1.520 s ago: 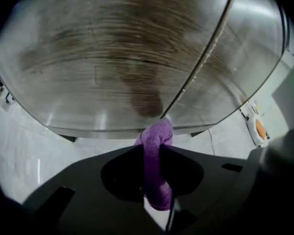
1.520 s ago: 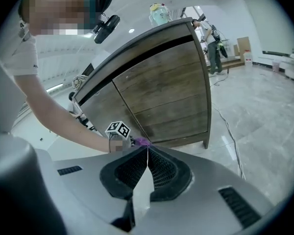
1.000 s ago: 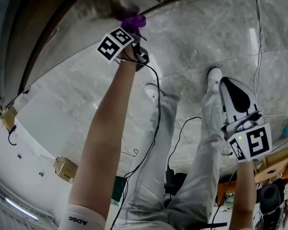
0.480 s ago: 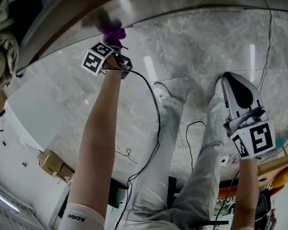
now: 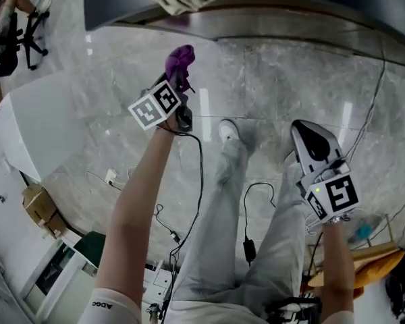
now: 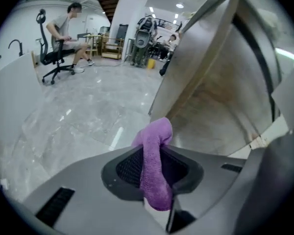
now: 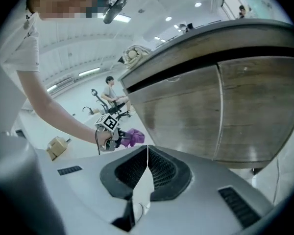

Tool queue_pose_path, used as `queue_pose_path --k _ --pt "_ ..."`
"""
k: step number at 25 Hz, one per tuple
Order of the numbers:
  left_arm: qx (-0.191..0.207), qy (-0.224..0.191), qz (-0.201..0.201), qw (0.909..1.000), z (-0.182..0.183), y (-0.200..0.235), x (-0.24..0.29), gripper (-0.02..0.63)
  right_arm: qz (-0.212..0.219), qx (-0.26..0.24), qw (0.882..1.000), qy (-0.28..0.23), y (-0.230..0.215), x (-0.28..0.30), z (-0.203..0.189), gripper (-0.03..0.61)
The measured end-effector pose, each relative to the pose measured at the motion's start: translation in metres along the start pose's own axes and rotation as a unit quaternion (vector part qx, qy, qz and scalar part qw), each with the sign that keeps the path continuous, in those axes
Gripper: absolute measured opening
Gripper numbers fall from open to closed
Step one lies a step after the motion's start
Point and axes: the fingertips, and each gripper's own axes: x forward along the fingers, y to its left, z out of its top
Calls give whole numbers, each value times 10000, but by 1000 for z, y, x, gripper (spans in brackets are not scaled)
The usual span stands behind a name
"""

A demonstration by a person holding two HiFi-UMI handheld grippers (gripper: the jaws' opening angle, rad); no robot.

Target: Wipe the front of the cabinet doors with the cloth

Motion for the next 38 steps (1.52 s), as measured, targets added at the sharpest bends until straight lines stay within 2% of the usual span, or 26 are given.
queue_pose_path --k 3,6,12,15,22,27,32,36,38 --pt "670 -429 -284 9964 10 -26 -57 87 386 -514 9979 105 16 -10 21 26" --pt "985 -855 -377 9907 13 -50 -128 87 482 -656 9965 190 26 -38 35 26" --pt "687 -1726 -537 9811 39 -111 -253 87 359 -1042 9937 206 7 -114 81 26" --pt "617 -2142 -694 9724 64 -147 -310 87 227 -1160 9930 51 -1 -160 120 27" --pt "879 -2786 -1653 9420 97 -257 -440 87 210 -1270 9894 -675 48 -290 232 28" --pt "1040 -2989 -2400 9177 117 -314 -520 87 88 -1229 9874 -991 103 -355 278 26" --pt "1283 -3108 -3053 8909 153 -327 -572 87 -278 -837 9853 -1464 148 -379 303 28" --pt "1604 -3158 -3434 8698 193 -324 -593 87 -723 -661 9781 -1834 179 -373 320 27" --pt "1821 -3092 -3577 8621 211 -317 -595 87 -936 -615 9743 -1956 197 -366 324 27"
